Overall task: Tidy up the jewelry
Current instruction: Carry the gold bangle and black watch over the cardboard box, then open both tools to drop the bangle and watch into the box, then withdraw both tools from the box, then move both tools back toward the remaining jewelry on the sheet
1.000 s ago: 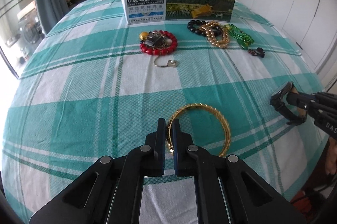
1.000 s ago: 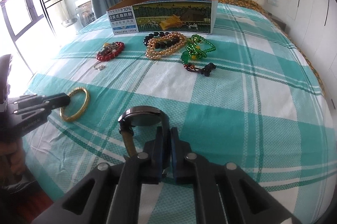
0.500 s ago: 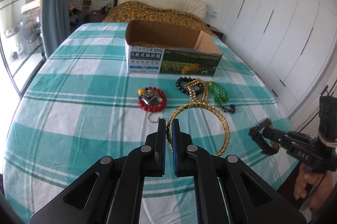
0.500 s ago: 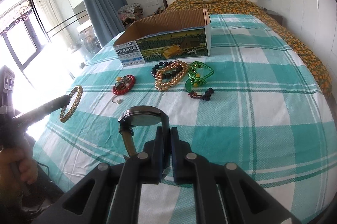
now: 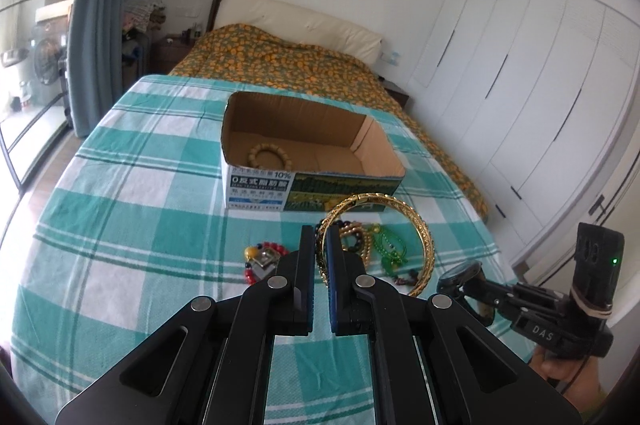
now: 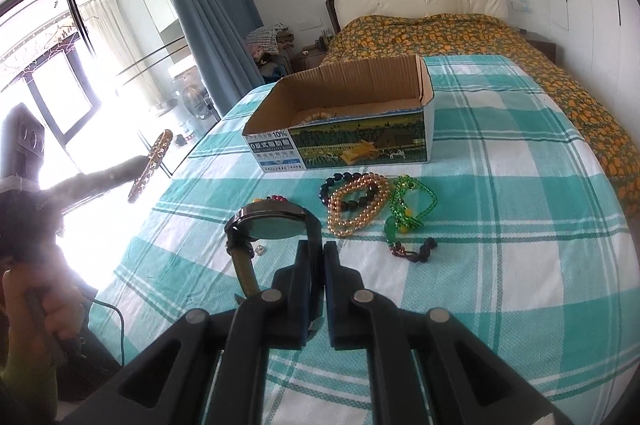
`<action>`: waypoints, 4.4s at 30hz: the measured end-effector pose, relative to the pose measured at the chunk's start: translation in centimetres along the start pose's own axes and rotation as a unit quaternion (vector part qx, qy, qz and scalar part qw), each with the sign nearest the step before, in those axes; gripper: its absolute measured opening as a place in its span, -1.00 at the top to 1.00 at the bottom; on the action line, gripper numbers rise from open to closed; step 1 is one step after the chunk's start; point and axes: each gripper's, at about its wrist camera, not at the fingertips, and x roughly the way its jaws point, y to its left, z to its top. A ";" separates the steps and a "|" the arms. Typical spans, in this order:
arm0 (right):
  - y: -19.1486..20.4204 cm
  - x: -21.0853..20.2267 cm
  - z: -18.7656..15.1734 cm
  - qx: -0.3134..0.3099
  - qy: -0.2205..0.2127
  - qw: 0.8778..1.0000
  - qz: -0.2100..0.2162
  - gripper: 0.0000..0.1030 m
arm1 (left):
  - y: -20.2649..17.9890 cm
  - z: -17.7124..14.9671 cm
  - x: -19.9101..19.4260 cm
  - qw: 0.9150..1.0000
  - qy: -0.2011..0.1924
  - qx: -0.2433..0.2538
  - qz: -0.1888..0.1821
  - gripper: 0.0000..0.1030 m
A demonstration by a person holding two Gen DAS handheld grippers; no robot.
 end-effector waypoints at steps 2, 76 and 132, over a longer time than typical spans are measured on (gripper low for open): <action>0.1 0.3 0.8 -0.003 -0.001 1.000 0.004 0.87 | 0.1 0.8 0.3 1.000 -0.001 -0.001 -0.002 0.94; 0.4 0.7 -2.1 -0.043 -0.016 0.990 -0.132 -0.23 | -1.1 -7.2 0.4 0.991 0.001 -0.002 0.137 -0.91; -2.3 1.7 -10.0 0.010 0.033 0.989 -0.141 -0.23 | 2.0 -13.9 3.2 0.985 0.086 -0.037 0.145 -0.92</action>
